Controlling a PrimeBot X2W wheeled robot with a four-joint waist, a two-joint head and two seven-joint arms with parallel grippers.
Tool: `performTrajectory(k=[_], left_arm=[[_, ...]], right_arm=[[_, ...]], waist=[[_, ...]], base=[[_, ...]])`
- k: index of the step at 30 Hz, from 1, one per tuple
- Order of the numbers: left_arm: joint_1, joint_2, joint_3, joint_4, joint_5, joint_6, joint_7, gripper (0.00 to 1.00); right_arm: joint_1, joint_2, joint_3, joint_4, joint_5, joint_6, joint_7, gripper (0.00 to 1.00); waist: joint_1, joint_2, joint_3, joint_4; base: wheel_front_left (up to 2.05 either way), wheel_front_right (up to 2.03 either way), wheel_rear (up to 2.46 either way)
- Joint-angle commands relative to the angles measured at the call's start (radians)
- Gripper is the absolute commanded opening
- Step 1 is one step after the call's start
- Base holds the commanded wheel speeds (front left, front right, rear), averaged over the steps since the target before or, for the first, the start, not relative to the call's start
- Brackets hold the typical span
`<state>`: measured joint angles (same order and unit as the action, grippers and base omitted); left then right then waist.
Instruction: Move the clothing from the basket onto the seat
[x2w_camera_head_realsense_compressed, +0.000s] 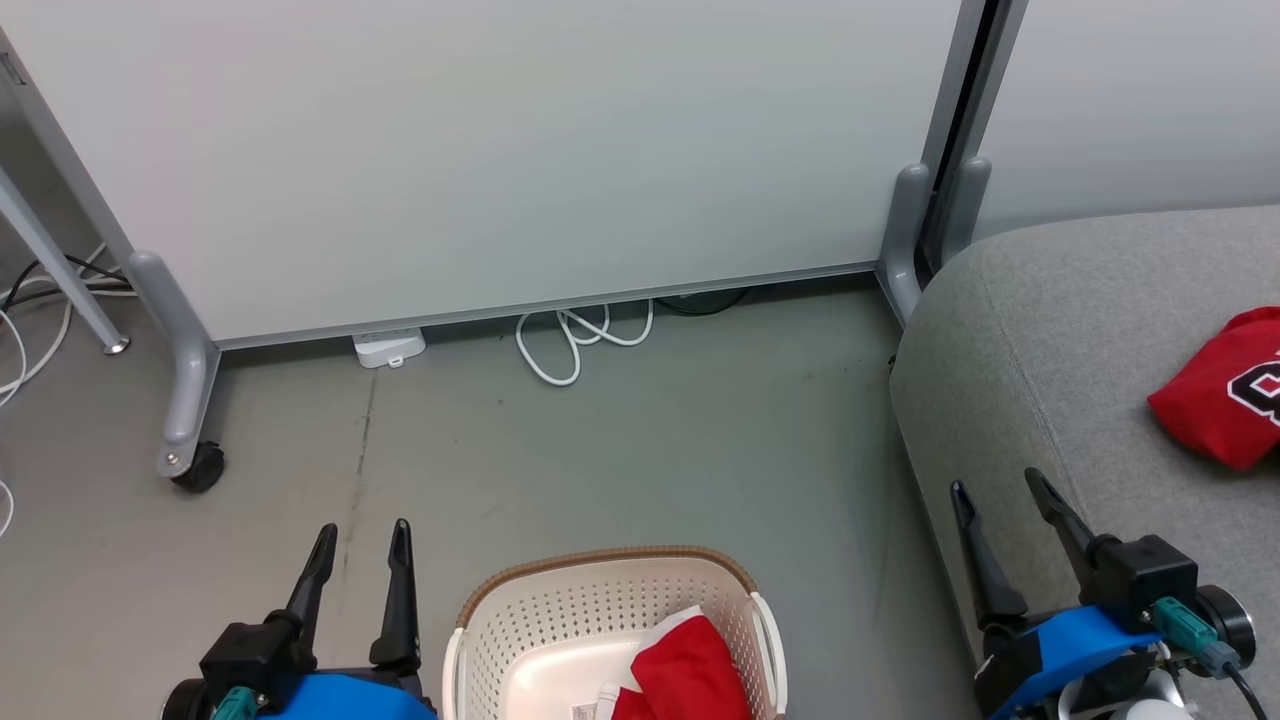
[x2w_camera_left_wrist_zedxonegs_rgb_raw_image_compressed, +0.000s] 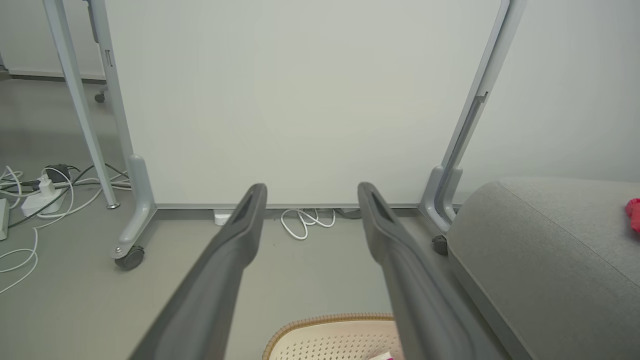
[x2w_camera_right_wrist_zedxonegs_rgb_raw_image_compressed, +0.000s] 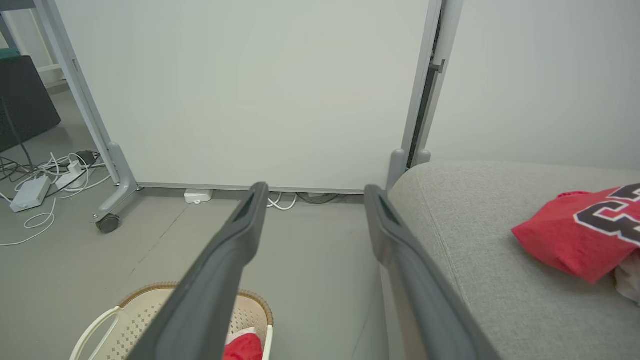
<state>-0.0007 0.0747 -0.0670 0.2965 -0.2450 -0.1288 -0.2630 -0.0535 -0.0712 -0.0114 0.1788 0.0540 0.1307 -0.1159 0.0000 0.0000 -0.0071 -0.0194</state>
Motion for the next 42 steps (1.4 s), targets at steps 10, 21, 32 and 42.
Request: performTrajectory(k=[10,21,32,42], left_arm=[[-0.003,0.003,-0.045,0.045,0.009,-0.002,-0.003,1.0],[-0.144,0.008,-0.17,0.215,-0.037,-0.002,-0.003,1.0],[-0.402,0.028,-0.337,0.413,-0.091,-0.002,-0.003,1.0],[-0.603,0.048,-0.561,0.581,-0.19,-0.002,-0.003,1.0]], right_arm=[[-0.033,0.006,0.03,0.002,0.016,0.0,-0.015,1.0],[-0.133,-0.003,0.097,-0.06,0.025,0.0,-0.022,1.0],[-0.293,-0.029,0.132,-0.167,0.015,0.0,-0.014,1.0],[-0.368,-0.042,0.136,-0.237,0.006,0.0,-0.009,1.0]], waist=[[0.0,0.0,0.039,-0.028],[0.0,0.0,0.239,-0.112],[0.0,0.0,0.533,-0.176],[0.0,0.0,0.723,-0.189]], base=[[0.0,0.0,0.0],[0.0,0.0,0.0],[0.0,0.0,0.0],[0.0,0.0,0.0]])
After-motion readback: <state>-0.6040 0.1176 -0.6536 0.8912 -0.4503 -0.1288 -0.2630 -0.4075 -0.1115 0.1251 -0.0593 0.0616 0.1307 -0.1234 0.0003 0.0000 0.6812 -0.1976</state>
